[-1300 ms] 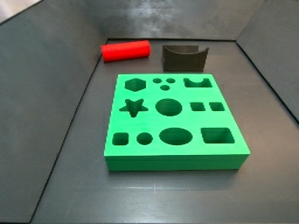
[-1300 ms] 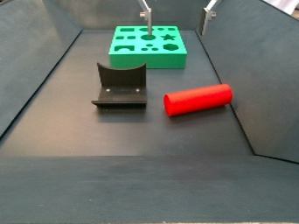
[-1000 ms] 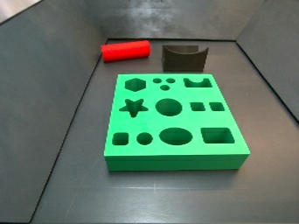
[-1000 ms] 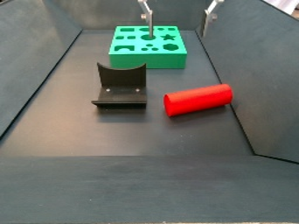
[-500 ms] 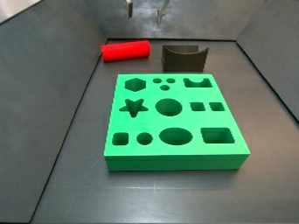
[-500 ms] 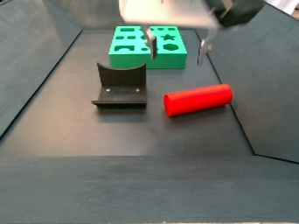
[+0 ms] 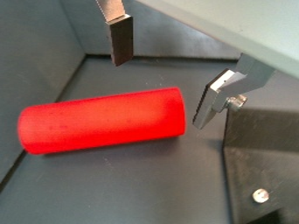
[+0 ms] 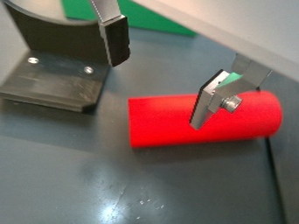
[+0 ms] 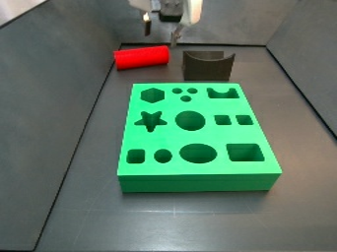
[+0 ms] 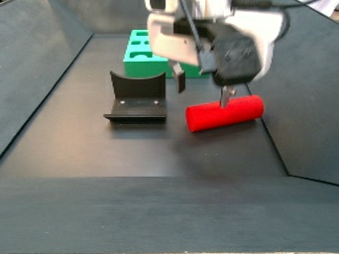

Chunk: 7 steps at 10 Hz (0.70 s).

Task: Pick up the round object. Move up. Place the round object on the fixture. Regrasp the round object. Move to above the board. Insert the round object.
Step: Pick up the round object.

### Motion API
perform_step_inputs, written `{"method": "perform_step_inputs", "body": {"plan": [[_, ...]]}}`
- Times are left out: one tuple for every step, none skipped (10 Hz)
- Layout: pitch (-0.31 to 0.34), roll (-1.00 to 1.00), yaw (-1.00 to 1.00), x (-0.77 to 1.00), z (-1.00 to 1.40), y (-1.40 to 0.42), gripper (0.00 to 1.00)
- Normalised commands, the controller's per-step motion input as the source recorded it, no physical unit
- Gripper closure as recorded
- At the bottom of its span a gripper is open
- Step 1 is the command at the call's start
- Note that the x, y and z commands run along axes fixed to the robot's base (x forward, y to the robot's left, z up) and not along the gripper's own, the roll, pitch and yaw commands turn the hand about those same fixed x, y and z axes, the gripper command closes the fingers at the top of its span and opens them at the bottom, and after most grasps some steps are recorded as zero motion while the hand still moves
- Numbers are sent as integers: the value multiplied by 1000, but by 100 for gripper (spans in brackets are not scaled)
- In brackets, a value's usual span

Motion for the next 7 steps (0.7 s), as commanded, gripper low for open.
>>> {"method": "perform_step_inputs", "body": {"plan": [[-49, -474, -494, 26, -131, 83, 0], [-13, -469, -454, 0, -151, 123, 0], [0, -447, -403, 0, -209, 191, 0], [0, -406, -411, 0, -291, 231, 0], [0, -253, -486, 0, -574, 149, 0], [0, -233, -457, 0, -611, 66, 0], [0, -294, -380, 0, -503, 0, 0]]}}
